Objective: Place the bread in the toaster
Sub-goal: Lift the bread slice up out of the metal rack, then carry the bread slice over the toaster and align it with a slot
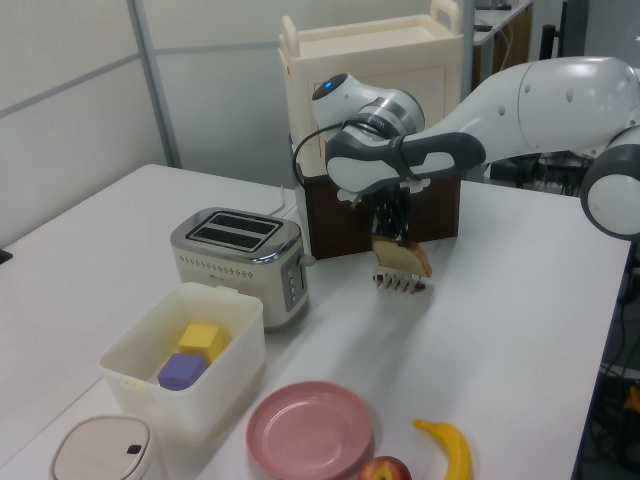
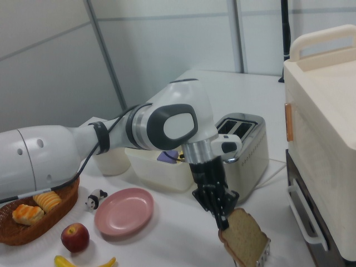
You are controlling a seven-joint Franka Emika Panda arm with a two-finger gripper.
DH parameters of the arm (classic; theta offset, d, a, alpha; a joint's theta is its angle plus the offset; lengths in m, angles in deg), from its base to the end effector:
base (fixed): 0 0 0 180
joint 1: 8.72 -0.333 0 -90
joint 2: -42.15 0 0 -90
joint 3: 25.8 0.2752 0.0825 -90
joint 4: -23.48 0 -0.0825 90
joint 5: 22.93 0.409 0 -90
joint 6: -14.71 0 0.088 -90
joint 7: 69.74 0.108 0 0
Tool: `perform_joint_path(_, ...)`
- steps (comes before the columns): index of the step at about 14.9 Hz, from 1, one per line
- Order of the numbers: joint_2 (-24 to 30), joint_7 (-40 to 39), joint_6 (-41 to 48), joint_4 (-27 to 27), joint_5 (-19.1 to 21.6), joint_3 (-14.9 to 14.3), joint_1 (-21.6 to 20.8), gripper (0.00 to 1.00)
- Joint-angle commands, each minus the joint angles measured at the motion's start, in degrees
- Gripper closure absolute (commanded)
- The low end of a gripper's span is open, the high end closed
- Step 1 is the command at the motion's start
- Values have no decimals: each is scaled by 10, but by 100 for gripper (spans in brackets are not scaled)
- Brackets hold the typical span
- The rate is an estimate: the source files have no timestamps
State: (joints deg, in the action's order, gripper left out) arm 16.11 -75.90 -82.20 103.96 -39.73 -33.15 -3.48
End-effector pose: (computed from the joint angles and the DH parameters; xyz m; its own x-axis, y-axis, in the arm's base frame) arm 0.6607 -0.1638 0.3933 0.9758 -0.0760 -0.2049 -0.0089 -0.9505 0.3105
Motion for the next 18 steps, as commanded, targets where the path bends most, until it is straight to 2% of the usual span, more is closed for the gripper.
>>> perform_joint_path(1, 35, -6, -6, 12, -10, -2, -3, 100)
perform_joint_path(4, 59, -6, -10, 9, -7, -2, -1, 100)
perform_joint_path(6, 63, -3, -8, -22, -1, -2, -1, 100)
perform_joint_path(10, 70, -3, -20, -32, 3, 1, -2, 100)
perform_joint_path(16, 70, 0, -165, -37, 124, 4, -4, 100)
perform_joint_path(18, 69, 1, -195, -36, 141, 21, -4, 100)
